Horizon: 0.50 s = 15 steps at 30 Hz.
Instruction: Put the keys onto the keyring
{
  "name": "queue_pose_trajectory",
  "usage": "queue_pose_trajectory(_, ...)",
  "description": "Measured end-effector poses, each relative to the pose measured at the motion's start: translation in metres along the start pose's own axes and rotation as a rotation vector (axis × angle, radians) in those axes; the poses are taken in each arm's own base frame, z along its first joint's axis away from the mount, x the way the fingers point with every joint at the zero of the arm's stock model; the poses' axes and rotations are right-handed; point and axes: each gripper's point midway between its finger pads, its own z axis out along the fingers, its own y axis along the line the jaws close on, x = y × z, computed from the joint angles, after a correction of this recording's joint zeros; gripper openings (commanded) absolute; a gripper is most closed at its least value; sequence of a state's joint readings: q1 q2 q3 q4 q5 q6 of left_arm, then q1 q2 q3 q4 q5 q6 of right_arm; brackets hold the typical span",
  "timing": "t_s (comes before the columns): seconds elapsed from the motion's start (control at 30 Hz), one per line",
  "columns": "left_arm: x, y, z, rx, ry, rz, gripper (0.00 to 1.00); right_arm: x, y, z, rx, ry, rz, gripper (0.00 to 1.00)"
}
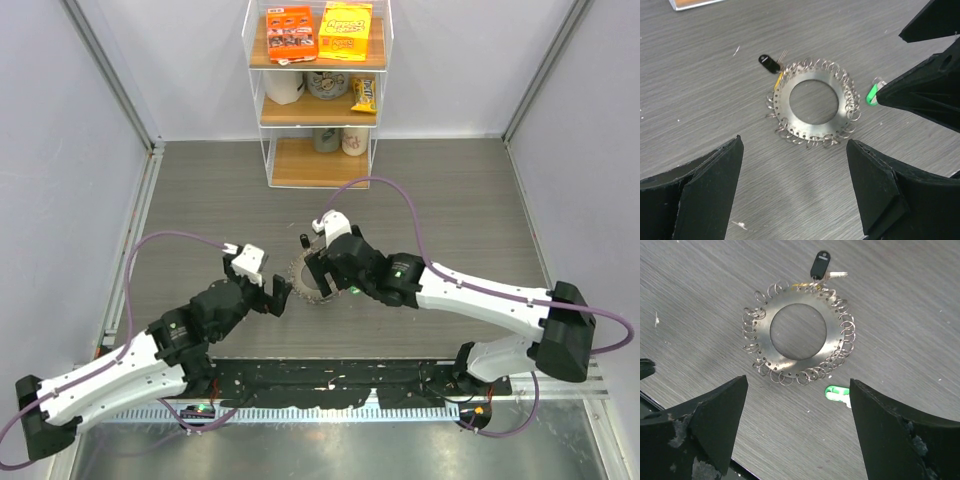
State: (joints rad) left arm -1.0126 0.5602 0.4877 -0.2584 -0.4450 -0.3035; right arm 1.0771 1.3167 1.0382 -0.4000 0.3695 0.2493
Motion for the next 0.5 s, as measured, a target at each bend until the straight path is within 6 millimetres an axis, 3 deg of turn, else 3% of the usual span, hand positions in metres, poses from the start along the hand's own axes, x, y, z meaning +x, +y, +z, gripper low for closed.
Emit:
queue_pose_trajectory(0.13, 0.023, 0.000, 0.011, -0.023, 0.092, 0.041, 0.83, 0.011, 0.004, 0.008, 0.006, 0.029, 0.004, 0.86)
queue_pose_trajectory(0.33, 0.064, -0.007, 0.025, -0.019, 0.261, 0.083, 0.68, 0.019, -0.001, -0.002, -0.002, 0.007, 0.045, 0.77)
queue_pose_trajectory(0.5, 0.075, -0.020, 0.033, 0.023, 0.338, 0.092, 0.63, 0.036, -0.007, -0.007, 0.000, 0.015, 0.069, 0.77)
